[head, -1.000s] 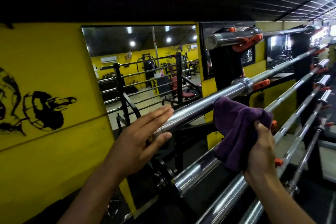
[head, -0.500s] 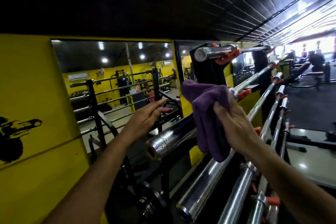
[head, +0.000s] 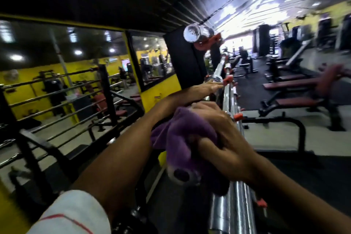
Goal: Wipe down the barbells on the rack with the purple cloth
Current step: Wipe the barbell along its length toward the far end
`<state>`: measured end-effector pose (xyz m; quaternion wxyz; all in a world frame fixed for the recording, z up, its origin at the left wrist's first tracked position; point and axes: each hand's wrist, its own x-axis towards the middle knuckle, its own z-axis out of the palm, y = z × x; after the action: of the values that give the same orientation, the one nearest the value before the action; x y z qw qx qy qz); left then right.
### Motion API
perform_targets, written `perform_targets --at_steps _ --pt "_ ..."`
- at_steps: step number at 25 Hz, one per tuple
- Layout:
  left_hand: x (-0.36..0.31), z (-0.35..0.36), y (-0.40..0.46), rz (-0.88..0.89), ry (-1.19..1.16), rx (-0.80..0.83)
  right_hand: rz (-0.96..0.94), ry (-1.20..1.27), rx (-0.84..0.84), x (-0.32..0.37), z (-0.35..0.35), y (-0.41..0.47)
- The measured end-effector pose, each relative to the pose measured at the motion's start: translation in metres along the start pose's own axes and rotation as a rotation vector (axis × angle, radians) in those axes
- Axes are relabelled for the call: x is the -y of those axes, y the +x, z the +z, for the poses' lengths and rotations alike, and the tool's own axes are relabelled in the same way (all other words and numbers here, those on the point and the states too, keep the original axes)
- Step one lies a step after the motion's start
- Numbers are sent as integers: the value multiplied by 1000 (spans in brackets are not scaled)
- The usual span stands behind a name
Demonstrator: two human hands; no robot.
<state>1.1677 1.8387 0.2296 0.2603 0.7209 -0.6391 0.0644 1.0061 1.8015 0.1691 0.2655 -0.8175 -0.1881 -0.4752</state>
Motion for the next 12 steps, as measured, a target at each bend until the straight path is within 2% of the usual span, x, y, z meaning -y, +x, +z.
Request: perform_targets --at_steps 1,2,3,4,5,6,7,8,9,12 --pt "1 0 9 92 -37 56 18 -1 -19 9 10 0" --pt "6 4 22 102 -90 180 18 23 -32 17 14 0" --pt "13 9 21 123 -45 169 -22 16 -30 24 18 -4" --pt "19 15 11 240 -64 146 -11 8 -47 27 20 -8" --pt "21 10 0 258 -108 100 31 32 -46 26 19 -8" --pt "20 7 -1 225 -94 143 115 92 -62 25 16 -2" --pt "19 8 0 174 -215 179 201 167 -45 21 11 7" --pt "-35 -17 -31 -1 -322 105 266 131 -35 20 6 16" --pt "-46 -29 -46 -92 -364 31 306 95 14 20 3 22" --pt "19 8 16 -143 -456 62 375 -12 62 34 7 19"
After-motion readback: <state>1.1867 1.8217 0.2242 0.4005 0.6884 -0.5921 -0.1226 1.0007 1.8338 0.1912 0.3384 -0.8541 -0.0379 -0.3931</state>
